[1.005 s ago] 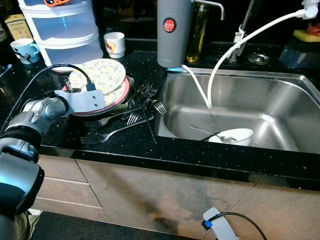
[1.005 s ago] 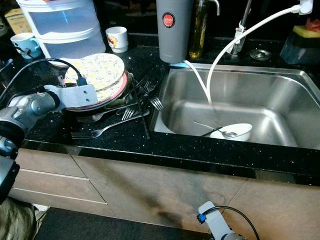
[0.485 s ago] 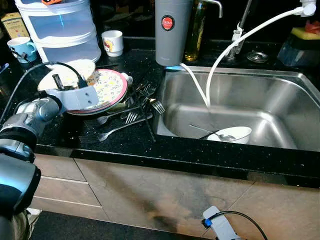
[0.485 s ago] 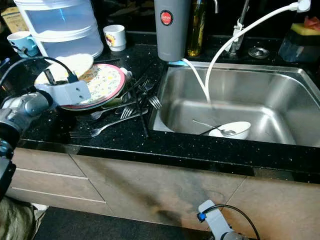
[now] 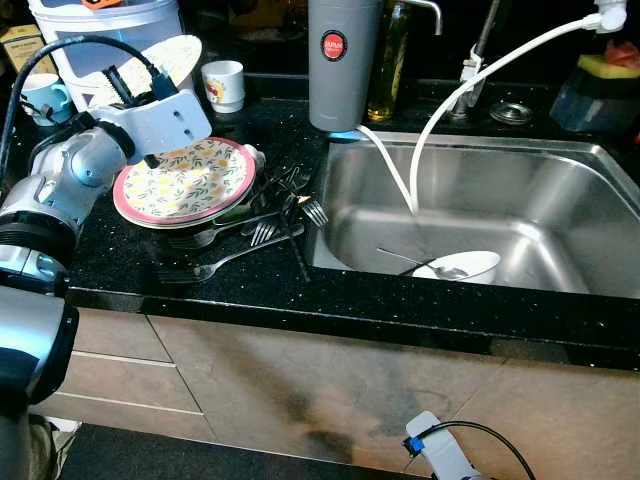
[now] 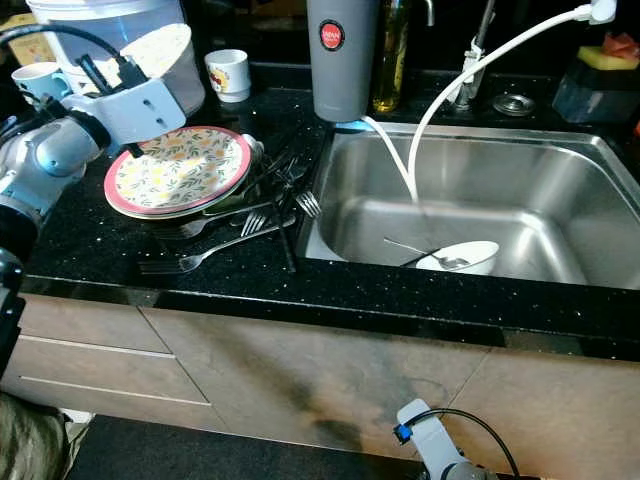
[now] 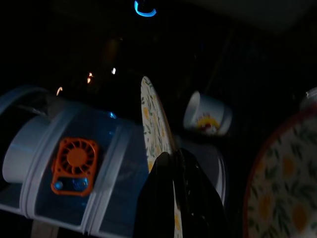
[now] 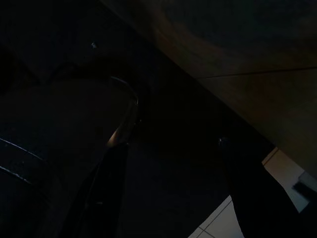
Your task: Kitchen organization
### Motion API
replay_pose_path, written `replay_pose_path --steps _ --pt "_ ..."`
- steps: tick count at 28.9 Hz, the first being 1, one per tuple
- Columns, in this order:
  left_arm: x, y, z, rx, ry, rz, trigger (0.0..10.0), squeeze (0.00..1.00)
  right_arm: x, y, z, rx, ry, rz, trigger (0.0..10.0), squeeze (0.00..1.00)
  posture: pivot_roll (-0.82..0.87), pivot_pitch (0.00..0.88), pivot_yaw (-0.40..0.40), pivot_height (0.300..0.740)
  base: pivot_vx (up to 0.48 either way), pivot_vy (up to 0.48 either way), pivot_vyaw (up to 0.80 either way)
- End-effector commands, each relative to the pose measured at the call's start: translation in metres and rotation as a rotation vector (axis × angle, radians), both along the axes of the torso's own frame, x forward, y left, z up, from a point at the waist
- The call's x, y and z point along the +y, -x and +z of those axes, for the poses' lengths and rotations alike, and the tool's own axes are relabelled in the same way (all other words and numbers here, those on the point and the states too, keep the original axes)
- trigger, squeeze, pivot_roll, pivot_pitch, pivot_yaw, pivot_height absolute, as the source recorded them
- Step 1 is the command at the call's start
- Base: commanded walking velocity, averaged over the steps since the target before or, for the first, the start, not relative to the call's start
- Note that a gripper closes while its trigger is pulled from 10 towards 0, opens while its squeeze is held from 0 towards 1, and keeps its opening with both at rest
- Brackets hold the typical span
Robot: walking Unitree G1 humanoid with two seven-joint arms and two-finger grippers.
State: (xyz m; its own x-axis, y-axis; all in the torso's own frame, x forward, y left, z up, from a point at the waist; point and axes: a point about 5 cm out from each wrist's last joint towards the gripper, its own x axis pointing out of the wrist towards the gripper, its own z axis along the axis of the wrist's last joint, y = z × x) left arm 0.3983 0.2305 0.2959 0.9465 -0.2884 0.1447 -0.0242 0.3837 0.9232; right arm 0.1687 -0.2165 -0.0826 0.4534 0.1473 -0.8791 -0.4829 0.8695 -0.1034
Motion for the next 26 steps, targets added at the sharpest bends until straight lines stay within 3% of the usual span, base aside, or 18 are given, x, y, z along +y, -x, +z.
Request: replay_pose_path --steps 1,2,3,7,13,16,18,19,20,26 --pt "-0.005 0.005 0.026 -0.057 0.078 -0.083 0.0 0.00 0.002 -0.001 0.000 -0.003 0.005 0.015 10.0 0.00 -0.04 0.000 0.015 0.740 0.000 0.000 0.00" --pt "-0.005 0.005 0.026 -0.057 0.078 -0.083 0.0 0.00 0.002 -0.001 0.000 -0.003 0.005 0.015 10.0 0.00 -0.04 0.000 0.015 0.740 0.000 0.000 0.00" --pt "-0.012 0.007 0.032 -0.054 0.153 -0.144 0.0 0.00 0.002 -0.002 0.000 -0.004 0.004 0.015 10.0 0.00 -0.04 0.000 0.017 0.740 0.000 0.000 0.00" --pt "-0.026 0.010 0.035 -0.035 0.243 -0.249 0.0 0.00 0.003 -0.002 0.000 -0.004 0.004 0.014 10.0 0.00 -0.03 0.000 0.016 0.740 0.000 0.000 0.00" --pt "-0.044 0.015 0.040 -0.025 0.319 -0.364 0.0 0.00 0.003 -0.002 0.000 -0.005 0.005 0.012 10.0 0.00 -0.03 0.000 0.017 0.740 0.000 0.000 0.00" --pt "-0.072 0.025 0.048 0.031 0.462 -0.556 0.0 0.00 0.003 -0.002 0.000 -0.006 0.005 0.010 10.0 0.00 -0.03 0.000 0.017 0.740 0.000 0.000 0.00" --pt "-0.083 0.034 0.051 0.067 0.540 -0.663 0.0 0.00 0.003 -0.002 0.000 -0.006 0.006 0.009 10.0 0.00 -0.03 0.000 0.017 0.740 0.000 0.000 0.00" --pt "-0.083 0.034 0.051 0.067 0.540 -0.663 0.0 0.00 0.003 -0.002 0.000 -0.006 0.006 0.009 10.0 0.00 -0.03 0.000 0.017 0.740 0.000 0.000 0.00" --pt "-0.091 0.042 0.053 0.098 0.605 -0.753 0.0 0.00 0.003 -0.002 0.000 -0.006 0.007 0.008 10.0 0.00 -0.04 0.000 0.017 0.740 0.000 0.000 0.00" --pt "-0.107 0.059 0.060 0.142 0.701 -0.915 0.0 0.00 0.003 -0.002 0.000 -0.006 0.009 0.007 10.0 0.00 -0.03 0.000 0.017 0.740 0.000 0.000 0.00"
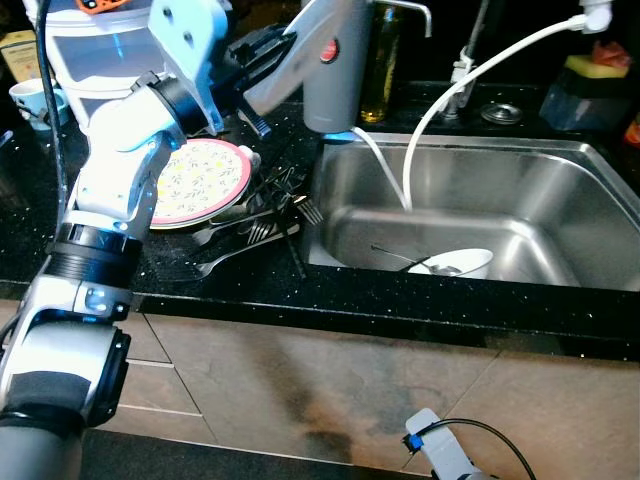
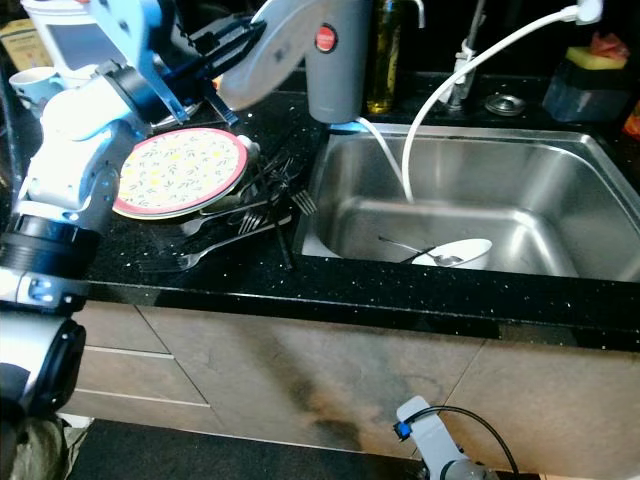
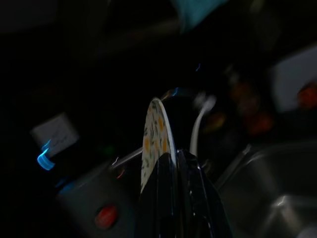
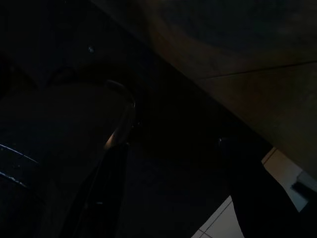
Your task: Kitchen organization
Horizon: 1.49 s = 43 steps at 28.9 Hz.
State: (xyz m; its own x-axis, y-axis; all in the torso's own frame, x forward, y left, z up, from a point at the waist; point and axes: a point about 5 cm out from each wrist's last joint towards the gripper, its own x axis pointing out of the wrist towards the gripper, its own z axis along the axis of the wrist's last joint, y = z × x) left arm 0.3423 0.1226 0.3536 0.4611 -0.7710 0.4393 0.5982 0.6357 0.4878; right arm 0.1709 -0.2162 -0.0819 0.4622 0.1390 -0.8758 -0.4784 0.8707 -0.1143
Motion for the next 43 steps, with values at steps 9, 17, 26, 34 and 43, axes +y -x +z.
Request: replay_pose_path --steps 9,17,26,34,43 --pt "-0.010 0.017 0.003 0.117 0.130 -0.219 0.0 0.00 0.002 -0.001 -0.001 0.009 0.010 0.004 10.0 0.00 -0.03 0.000 0.018 0.740 0.000 0.000 0.00" --pt "-0.010 0.015 -0.005 0.213 0.192 -0.291 0.0 0.00 0.002 0.001 -0.002 0.022 0.011 -0.011 10.0 0.00 -0.04 0.000 0.026 0.740 0.000 0.000 -0.80" --pt "-0.001 -0.005 -0.017 0.280 0.204 -0.224 0.0 0.00 0.002 0.002 -0.002 0.024 0.016 -0.011 10.0 0.00 -0.04 0.000 0.033 0.740 0.000 0.000 -0.80" --pt "0.001 -0.024 -0.038 0.361 0.081 -0.176 0.0 0.00 0.001 0.003 -0.003 0.018 0.030 -0.009 10.0 0.00 -0.05 0.000 0.035 0.740 0.000 0.000 -0.60" --pt "-0.009 -0.036 -0.065 0.457 -0.079 -0.213 4.7 0.00 0.000 0.005 -0.003 0.013 0.034 -0.005 10.0 0.00 -0.06 0.000 0.047 0.740 0.000 0.000 0.00"
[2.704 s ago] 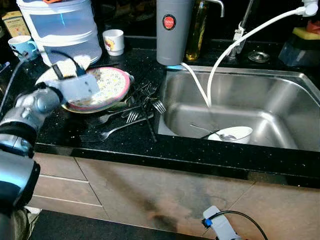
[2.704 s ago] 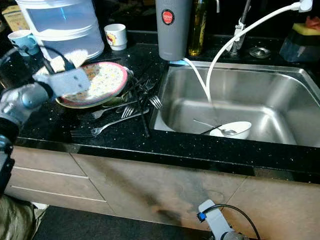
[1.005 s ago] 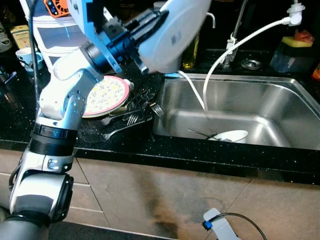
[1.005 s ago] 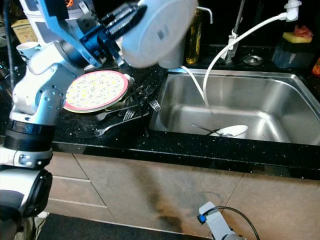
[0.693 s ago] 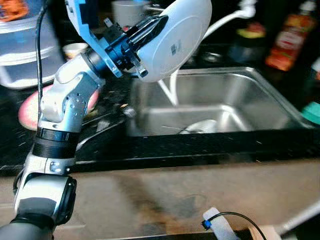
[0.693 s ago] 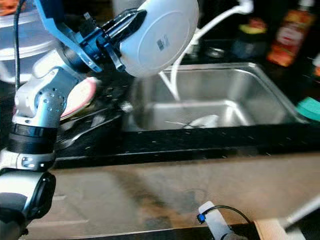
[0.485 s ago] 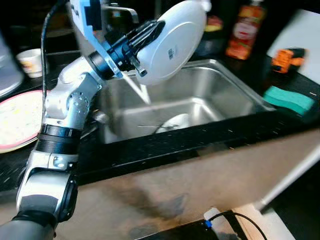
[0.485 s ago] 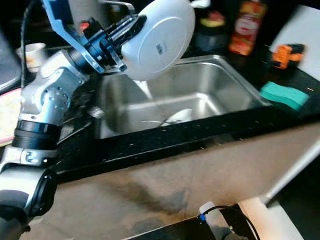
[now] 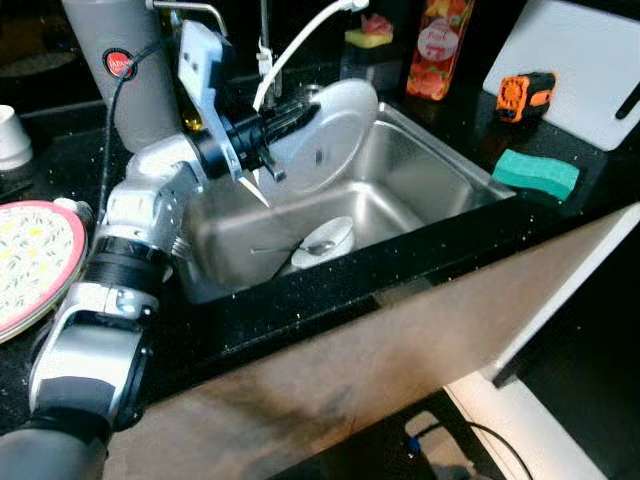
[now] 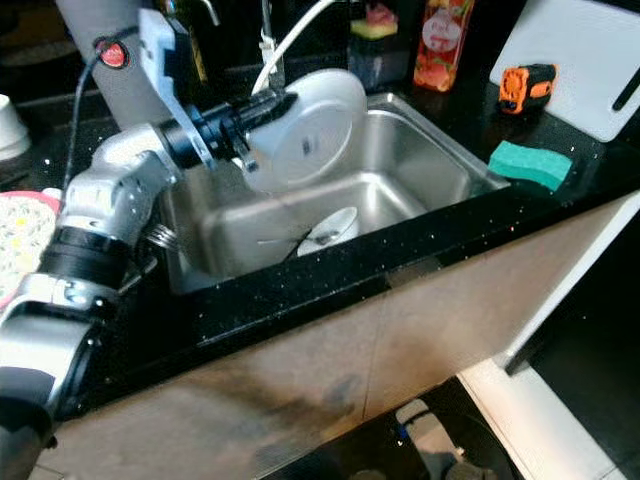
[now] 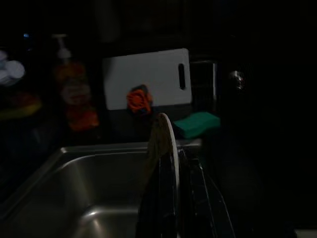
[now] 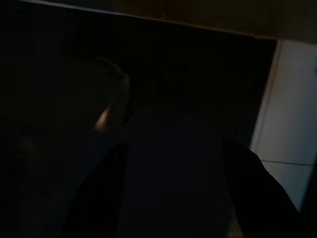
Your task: Kitchen organization
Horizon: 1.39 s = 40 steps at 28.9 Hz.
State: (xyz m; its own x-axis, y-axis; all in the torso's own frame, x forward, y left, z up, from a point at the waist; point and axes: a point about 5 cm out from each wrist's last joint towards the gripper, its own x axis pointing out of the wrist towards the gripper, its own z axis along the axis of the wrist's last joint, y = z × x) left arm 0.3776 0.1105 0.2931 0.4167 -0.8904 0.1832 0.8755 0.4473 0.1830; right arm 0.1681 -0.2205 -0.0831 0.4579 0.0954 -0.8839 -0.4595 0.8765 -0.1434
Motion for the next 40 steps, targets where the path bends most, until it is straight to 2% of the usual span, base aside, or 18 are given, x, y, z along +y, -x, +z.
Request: replay_pose_path --steps 1,3,6,10,15,21,22,23,24,29,33,34,35,37,40 --pt "0.002 -0.006 -0.011 0.030 -0.052 0.008 10.0 0.00 0.004 0.004 -0.002 0.005 -0.003 0.017 10.0 0.00 -0.08 0.000 0.055 0.740 0.000 0.000 0.00" --pt "0.002 -0.006 -0.011 0.030 -0.052 0.008 10.0 0.00 0.004 0.004 -0.002 0.005 -0.003 0.017 10.0 0.00 -0.08 0.000 0.055 0.740 0.000 0.000 0.00" --pt "-0.001 -0.011 -0.019 0.070 -0.098 -0.008 10.0 0.00 0.003 0.007 -0.003 0.006 -0.003 0.017 10.0 0.00 -0.08 0.017 0.057 0.740 0.000 0.000 0.00" --pt "-0.005 -0.013 -0.041 0.149 -0.195 -0.044 10.0 0.00 0.003 0.012 -0.005 0.008 -0.005 0.015 10.0 0.00 -0.09 0.043 0.064 0.740 0.000 0.000 0.00" --pt "-0.009 -0.013 -0.054 0.194 -0.231 -0.064 10.0 0.00 0.003 0.015 -0.006 0.010 -0.008 0.014 10.0 0.00 -0.10 0.056 0.069 0.740 0.000 0.000 0.00" --pt "-0.011 -0.014 -0.061 0.222 -0.236 -0.062 10.0 0.00 0.004 0.017 -0.007 0.009 -0.011 0.014 10.0 0.00 -0.11 0.069 0.075 0.740 0.000 0.000 0.00" --pt "-0.012 -0.015 -0.062 0.235 -0.229 -0.056 10.0 0.91 0.005 0.017 -0.007 0.008 -0.012 0.014 10.0 0.00 -0.11 0.070 0.075 0.740 0.000 0.000 0.00" --pt "-0.012 -0.015 -0.063 0.238 -0.226 -0.052 10.0 0.91 0.005 0.018 -0.007 0.007 -0.012 0.015 10.0 0.00 -0.11 0.070 0.075 0.740 0.000 0.000 0.00" --pt "-0.012 -0.016 -0.063 0.242 -0.224 -0.047 10.0 1.00 0.005 0.018 -0.007 0.007 -0.012 0.015 10.0 0.00 -0.11 0.072 0.076 0.740 0.000 0.000 0.00" --pt "-0.014 -0.016 -0.062 0.239 -0.220 -0.055 10.0 1.00 0.005 0.017 -0.007 0.003 -0.013 0.015 10.0 0.00 -0.12 0.071 0.077 0.740 0.000 0.000 0.00" --pt "-0.015 -0.016 -0.049 0.170 -0.242 -0.077 10.0 1.00 0.006 0.016 -0.007 0.000 -0.012 0.015 10.0 0.00 -0.12 0.065 0.077 0.740 0.000 0.000 0.00" --pt "-0.015 -0.016 -0.043 0.152 -0.232 -0.096 10.0 0.11 0.006 0.015 -0.007 -0.001 -0.012 0.014 10.0 0.00 -0.11 0.060 0.077 0.740 0.000 0.000 0.00" --pt "-0.015 -0.015 -0.032 0.111 -0.209 -0.125 10.0 0.00 0.006 0.014 -0.006 -0.002 -0.011 0.014 10.0 0.00 -0.11 0.052 0.077 0.740 0.000 0.000 0.00" --pt "-0.012 -0.011 -0.008 -0.001 -0.169 -0.173 10.0 0.00 0.007 0.013 -0.006 -0.003 -0.011 0.015 10.0 0.00 -0.10 0.044 0.075 0.740 0.000 0.000 0.00" --pt "-0.002 -0.006 0.017 -0.170 -0.160 -0.121 10.0 0.00 0.007 0.011 -0.005 -0.005 -0.012 0.016 10.0 0.00 -0.09 0.032 0.070 0.740 0.000 0.000 0.00"
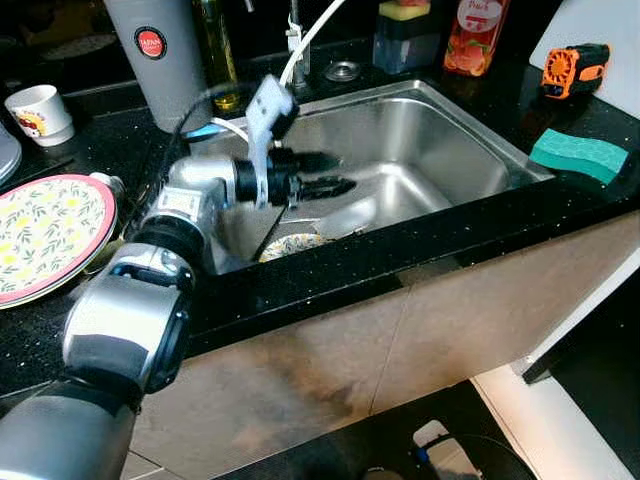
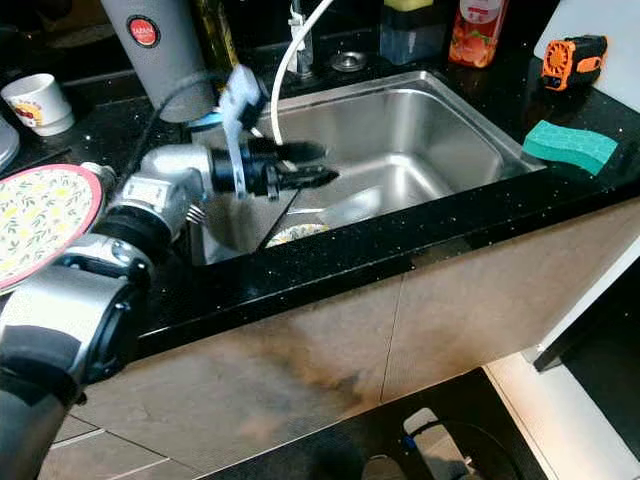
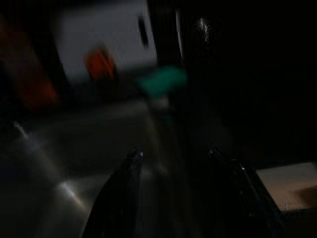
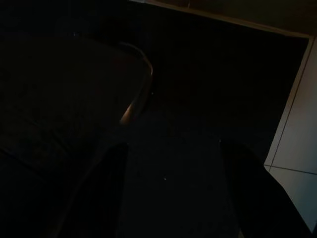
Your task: Kitchen organization
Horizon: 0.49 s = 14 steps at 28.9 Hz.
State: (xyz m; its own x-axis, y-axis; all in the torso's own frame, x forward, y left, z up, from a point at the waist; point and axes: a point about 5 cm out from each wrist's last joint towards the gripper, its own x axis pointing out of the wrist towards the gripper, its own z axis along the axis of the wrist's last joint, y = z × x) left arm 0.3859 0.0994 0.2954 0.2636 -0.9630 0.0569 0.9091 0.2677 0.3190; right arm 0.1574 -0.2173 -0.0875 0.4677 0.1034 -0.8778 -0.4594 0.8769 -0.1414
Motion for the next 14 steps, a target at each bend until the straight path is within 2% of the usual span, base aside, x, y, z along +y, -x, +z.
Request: replay_pose_path --steps 1,2,3,6,9,12,13,14 --pt "0.013 0.004 0.017 -0.144 -0.006 0.067 10.0 0.00 0.004 0.000 -0.001 0.006 -0.003 0.015 10.0 0.00 -0.08 0.025 0.068 0.740 0.000 0.000 0.00" --pt "0.013 0.004 0.017 -0.144 -0.006 0.067 10.0 0.00 0.004 0.000 -0.001 0.006 -0.003 0.015 10.0 0.00 -0.08 0.025 0.068 0.740 0.000 0.000 0.00" --pt "0.019 0.006 0.019 -0.206 -0.032 0.123 10.0 0.00 0.005 -0.002 0.000 0.006 -0.003 0.017 10.0 0.00 -0.07 0.015 0.061 0.740 0.000 0.000 0.00" --pt "0.030 0.009 0.018 -0.293 -0.083 0.225 10.0 0.00 0.005 -0.004 0.000 0.006 -0.003 0.019 10.0 0.00 -0.06 0.004 0.057 0.740 0.000 0.000 0.00" --pt "0.034 0.011 0.017 -0.320 -0.106 0.260 10.0 0.00 0.006 -0.005 0.000 0.006 -0.002 0.020 10.0 0.00 -0.06 0.001 0.056 0.740 0.000 0.000 0.00" --pt "0.057 0.014 0.014 -0.417 -0.205 0.462 10.0 0.00 0.006 -0.007 0.001 0.007 -0.006 0.025 10.0 0.00 -0.04 0.000 0.045 0.740 0.000 0.000 0.00" --pt "0.057 0.014 0.014 -0.417 -0.205 0.462 10.0 0.00 0.006 -0.007 0.001 0.007 -0.006 0.025 10.0 0.00 -0.04 0.000 0.045 0.740 0.000 0.000 0.00" --pt "0.064 0.014 0.012 -0.445 -0.235 0.540 10.0 0.00 0.006 -0.007 0.001 0.008 -0.007 0.026 10.0 0.00 -0.04 0.000 0.042 0.740 0.000 0.000 0.00"
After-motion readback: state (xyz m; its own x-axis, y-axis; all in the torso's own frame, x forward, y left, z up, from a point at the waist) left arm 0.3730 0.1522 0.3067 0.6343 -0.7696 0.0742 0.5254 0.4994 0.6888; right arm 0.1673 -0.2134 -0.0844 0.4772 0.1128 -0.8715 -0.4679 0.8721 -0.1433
